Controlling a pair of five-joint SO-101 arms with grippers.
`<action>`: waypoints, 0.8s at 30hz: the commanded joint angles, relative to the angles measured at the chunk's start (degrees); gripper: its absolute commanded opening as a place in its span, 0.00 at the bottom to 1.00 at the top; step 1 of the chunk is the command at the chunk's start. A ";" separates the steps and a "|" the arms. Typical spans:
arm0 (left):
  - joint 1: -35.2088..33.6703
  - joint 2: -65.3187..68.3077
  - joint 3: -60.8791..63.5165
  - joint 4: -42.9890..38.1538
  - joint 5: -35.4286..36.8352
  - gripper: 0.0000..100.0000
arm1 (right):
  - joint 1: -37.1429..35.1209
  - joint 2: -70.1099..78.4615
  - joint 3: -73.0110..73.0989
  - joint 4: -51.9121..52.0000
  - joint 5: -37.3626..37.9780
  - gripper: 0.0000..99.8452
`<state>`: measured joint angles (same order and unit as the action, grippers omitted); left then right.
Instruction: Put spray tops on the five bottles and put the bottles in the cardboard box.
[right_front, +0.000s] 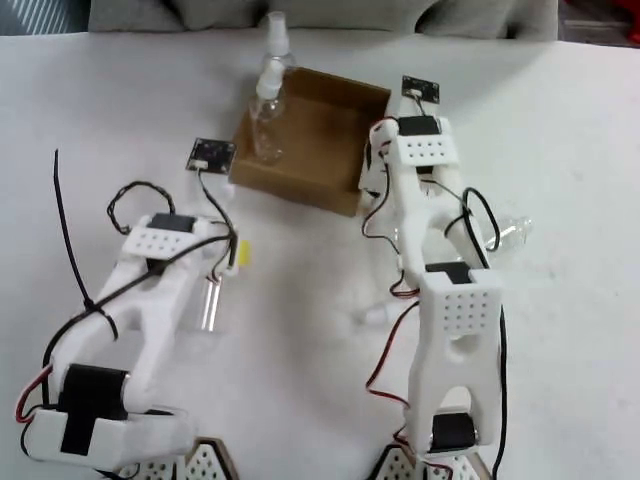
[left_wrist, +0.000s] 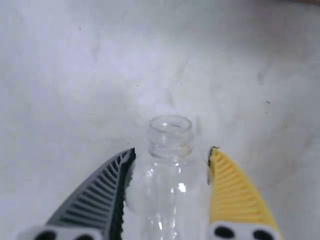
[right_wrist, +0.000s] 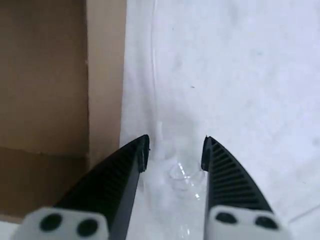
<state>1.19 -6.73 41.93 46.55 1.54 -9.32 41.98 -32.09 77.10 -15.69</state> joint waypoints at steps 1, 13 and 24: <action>0.66 -2.95 -0.18 -1.58 -0.53 0.05 | -1.80 -4.00 -1.41 2.33 -0.35 0.15; 0.66 -2.95 -0.18 -1.58 -0.62 0.05 | -1.71 -4.53 -1.85 11.38 3.08 0.15; 0.66 -2.95 -0.26 -1.58 -0.62 0.05 | -0.75 -13.14 5.98 13.14 3.43 0.15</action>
<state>1.19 -6.73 41.93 46.55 1.54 -10.46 35.38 -28.92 90.46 -12.97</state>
